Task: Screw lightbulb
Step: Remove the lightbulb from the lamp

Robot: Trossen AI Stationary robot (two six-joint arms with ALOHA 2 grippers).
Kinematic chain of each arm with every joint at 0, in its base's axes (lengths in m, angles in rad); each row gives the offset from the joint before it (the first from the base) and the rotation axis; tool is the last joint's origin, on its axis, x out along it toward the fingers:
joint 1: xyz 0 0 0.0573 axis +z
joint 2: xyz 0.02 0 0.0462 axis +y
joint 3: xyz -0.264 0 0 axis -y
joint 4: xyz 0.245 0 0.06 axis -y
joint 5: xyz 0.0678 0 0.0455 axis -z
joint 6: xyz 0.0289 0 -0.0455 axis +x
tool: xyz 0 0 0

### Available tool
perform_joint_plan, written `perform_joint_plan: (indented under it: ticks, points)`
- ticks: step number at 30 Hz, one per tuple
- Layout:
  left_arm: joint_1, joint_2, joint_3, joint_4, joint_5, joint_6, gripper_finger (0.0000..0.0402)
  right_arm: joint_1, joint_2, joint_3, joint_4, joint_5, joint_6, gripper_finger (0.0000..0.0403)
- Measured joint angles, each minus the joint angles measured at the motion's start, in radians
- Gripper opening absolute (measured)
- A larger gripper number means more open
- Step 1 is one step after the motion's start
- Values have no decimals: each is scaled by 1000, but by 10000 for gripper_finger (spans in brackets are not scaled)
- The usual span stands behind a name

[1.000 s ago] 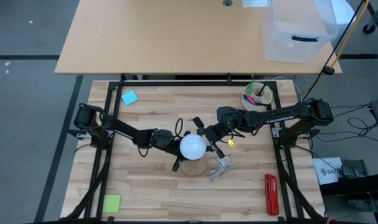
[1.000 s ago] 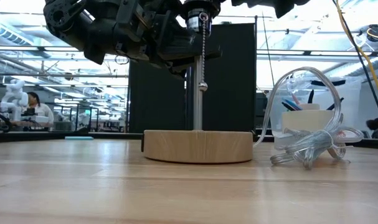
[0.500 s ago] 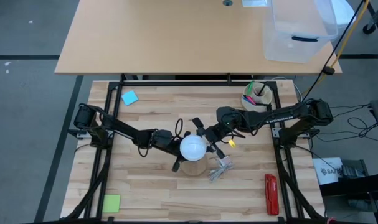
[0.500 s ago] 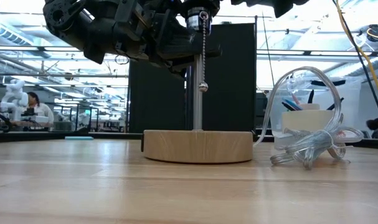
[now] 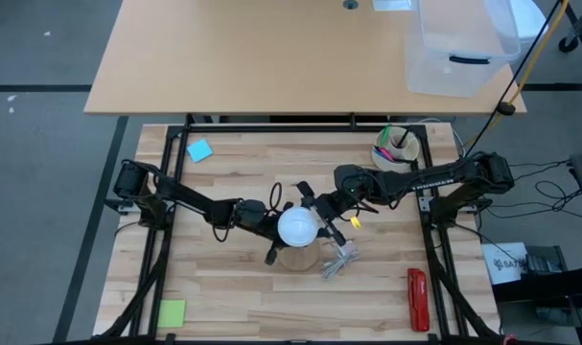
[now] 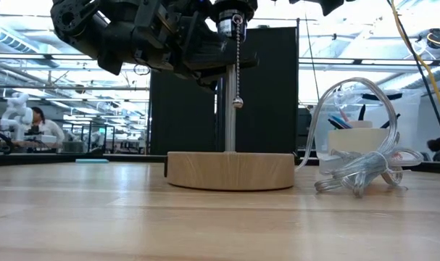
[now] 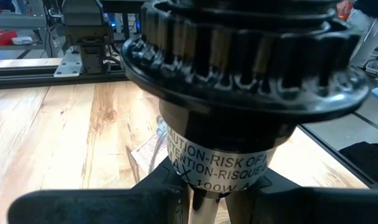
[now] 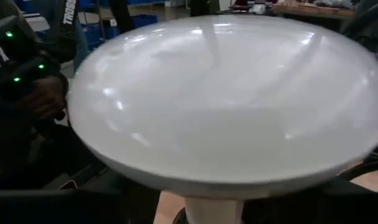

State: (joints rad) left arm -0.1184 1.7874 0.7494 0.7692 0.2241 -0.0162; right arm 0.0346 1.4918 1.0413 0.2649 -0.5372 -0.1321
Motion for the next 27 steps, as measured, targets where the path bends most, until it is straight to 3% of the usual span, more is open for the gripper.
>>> perform_joint_plan:
  ticks: [7,16,27]
  points:
    - [1,0,0,0,0,-1,64,7,-2,1,-48,46,13,258]
    - [1,0,0,0,0,-1,64,47,-12,0,-140,228,4,260]
    - [0,0,0,2,1,0,64,105,-164,-1,-371,482,-1,261]
